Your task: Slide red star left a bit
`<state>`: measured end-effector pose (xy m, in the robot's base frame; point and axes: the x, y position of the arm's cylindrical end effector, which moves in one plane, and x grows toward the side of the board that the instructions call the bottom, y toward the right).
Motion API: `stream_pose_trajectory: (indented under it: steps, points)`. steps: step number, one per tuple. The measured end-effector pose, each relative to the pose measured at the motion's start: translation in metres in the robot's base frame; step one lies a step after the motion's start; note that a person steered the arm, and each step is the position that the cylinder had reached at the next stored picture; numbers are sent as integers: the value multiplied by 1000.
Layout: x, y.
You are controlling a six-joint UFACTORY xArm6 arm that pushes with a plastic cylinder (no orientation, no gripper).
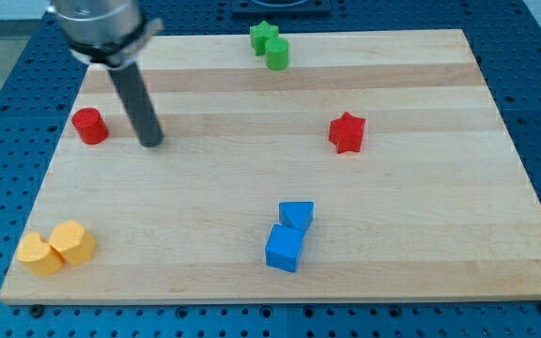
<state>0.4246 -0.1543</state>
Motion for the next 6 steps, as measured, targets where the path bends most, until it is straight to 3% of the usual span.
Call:
stream_pose_trajectory:
  steps: [1, 4, 5, 6]
  points:
    - [39, 41]
    - [42, 255]
    - [30, 301]
    - [9, 280]
